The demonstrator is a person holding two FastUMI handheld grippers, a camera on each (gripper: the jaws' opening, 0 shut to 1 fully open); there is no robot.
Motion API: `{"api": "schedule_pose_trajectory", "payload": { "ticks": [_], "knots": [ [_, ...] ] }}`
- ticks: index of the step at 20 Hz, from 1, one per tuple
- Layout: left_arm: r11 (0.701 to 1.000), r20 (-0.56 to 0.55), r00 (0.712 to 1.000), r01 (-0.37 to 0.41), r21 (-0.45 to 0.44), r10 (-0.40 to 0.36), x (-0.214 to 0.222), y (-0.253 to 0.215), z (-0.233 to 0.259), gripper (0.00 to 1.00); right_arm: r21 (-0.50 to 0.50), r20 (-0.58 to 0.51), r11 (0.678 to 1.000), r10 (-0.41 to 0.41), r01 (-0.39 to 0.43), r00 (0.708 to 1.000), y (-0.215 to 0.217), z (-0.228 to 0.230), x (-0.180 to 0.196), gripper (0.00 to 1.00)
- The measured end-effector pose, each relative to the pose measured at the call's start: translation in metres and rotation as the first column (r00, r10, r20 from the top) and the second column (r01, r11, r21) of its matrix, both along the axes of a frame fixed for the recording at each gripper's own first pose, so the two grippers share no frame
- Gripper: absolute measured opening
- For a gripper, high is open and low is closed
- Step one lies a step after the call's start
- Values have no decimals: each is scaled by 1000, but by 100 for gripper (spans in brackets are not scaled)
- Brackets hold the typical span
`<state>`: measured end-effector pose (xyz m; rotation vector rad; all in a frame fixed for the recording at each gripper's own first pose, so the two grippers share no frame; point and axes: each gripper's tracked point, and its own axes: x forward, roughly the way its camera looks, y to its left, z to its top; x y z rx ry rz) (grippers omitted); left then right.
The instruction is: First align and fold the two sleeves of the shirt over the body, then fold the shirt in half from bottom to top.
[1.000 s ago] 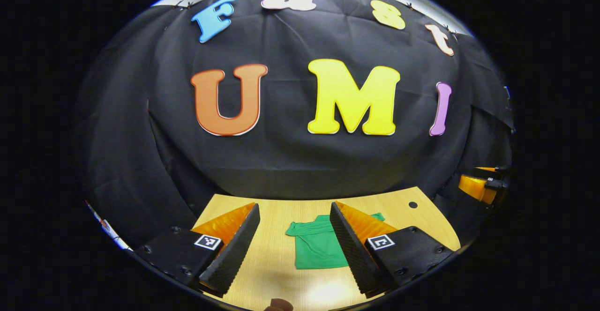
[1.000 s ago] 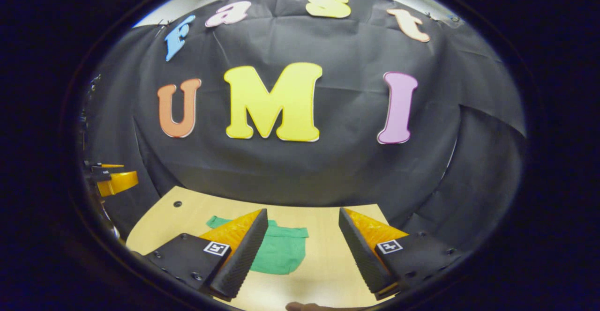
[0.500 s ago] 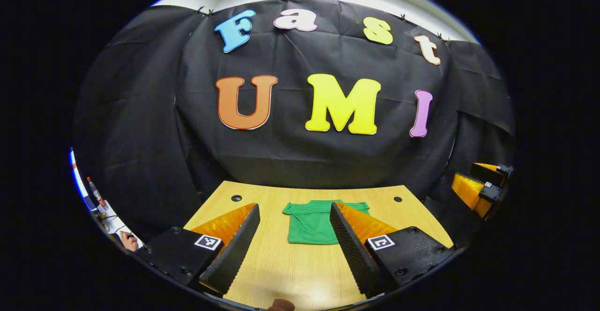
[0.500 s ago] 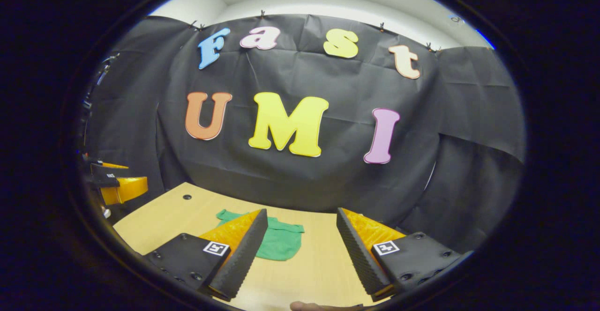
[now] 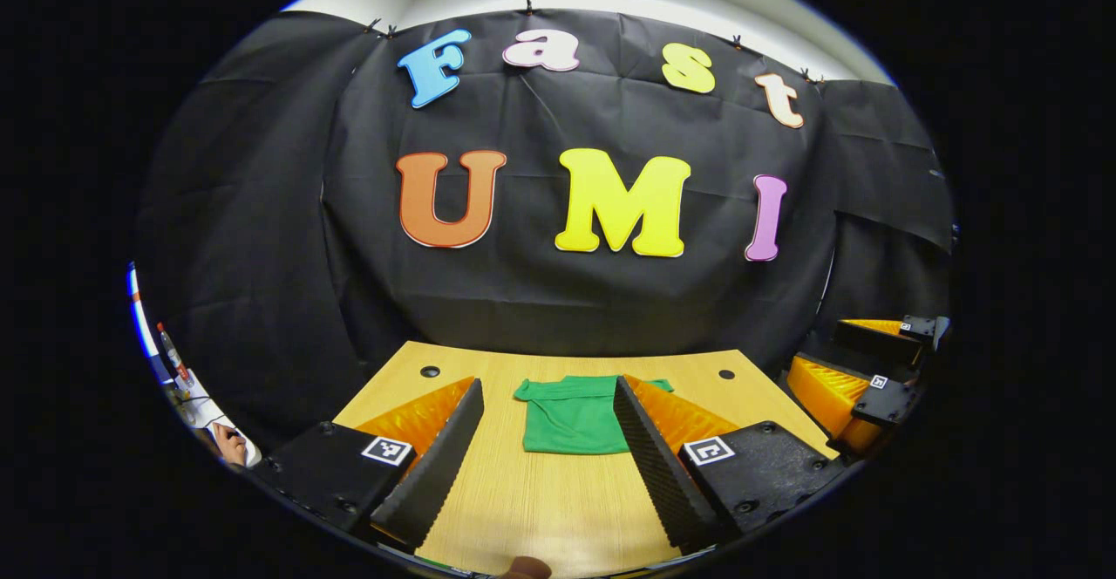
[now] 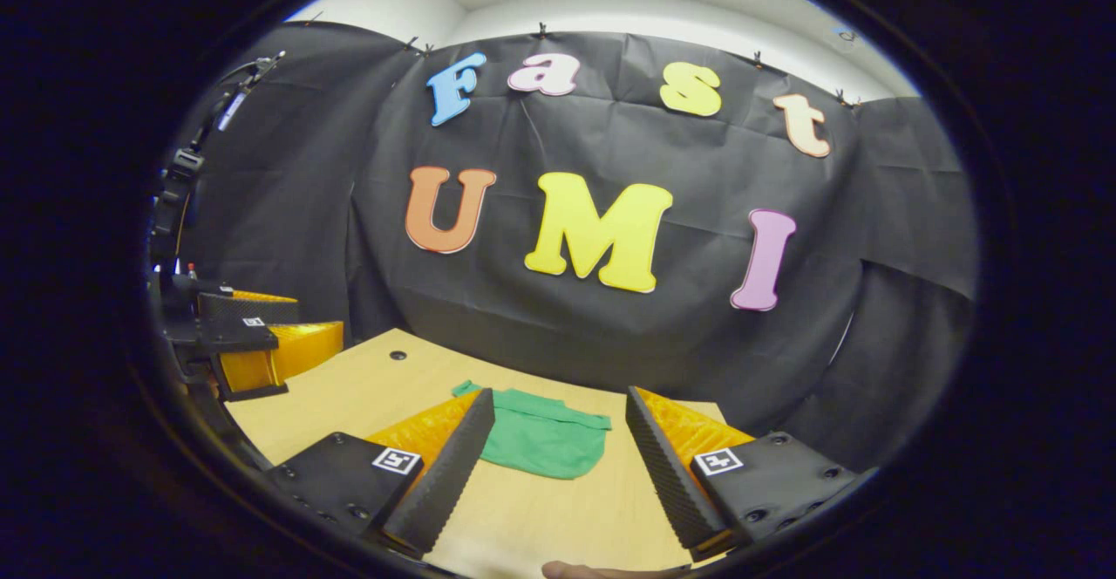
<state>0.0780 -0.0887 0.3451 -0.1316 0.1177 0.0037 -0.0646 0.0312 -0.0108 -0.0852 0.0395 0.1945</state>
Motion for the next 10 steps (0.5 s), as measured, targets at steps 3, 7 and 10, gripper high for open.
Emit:
{"api": "schedule_pose_trajectory", "payload": {
  "ticks": [3,7,10],
  "knots": [
    [1000,9,1000,3,2,-3,6,3,1,97,1,-4,1000,-2,2,1000,2,4,9,98],
    [1000,-3,1000,11,-5,-11,15,0,-2,98,-1,-16,1000,2,-2,1000,7,5,19,98],
    [1000,11,1000,8,16,-8,21,0,0,97,-15,-21,1000,12,-13,1000,10,4,25,99]
  ]
}}
